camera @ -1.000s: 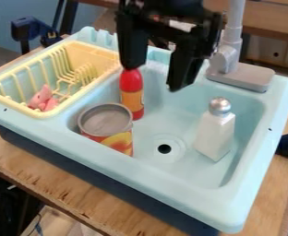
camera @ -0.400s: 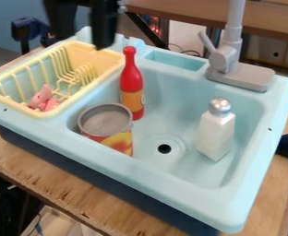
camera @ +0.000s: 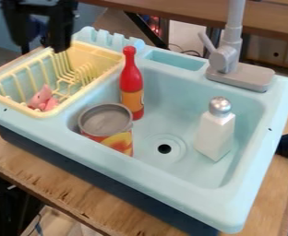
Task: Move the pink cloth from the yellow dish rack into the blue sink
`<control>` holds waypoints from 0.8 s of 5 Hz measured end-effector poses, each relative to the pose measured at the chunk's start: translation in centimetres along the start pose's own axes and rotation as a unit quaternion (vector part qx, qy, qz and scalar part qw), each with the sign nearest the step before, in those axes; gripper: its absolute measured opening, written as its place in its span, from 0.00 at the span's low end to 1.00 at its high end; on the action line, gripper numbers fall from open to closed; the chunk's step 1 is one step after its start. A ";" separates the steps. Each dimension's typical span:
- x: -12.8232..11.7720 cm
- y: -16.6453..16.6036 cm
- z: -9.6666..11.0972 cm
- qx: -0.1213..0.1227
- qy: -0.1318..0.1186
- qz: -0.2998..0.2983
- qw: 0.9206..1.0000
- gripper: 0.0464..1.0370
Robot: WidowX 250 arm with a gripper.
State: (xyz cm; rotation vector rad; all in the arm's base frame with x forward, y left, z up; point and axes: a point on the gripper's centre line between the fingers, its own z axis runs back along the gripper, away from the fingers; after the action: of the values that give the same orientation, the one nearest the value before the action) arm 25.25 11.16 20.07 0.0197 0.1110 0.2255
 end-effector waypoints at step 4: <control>1.1 3.5 -4.2 0.004 -0.049 0.095 0.994 0.96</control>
State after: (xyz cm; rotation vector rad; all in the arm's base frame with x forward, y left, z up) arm 25.03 14.86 15.90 0.0503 0.0121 0.4140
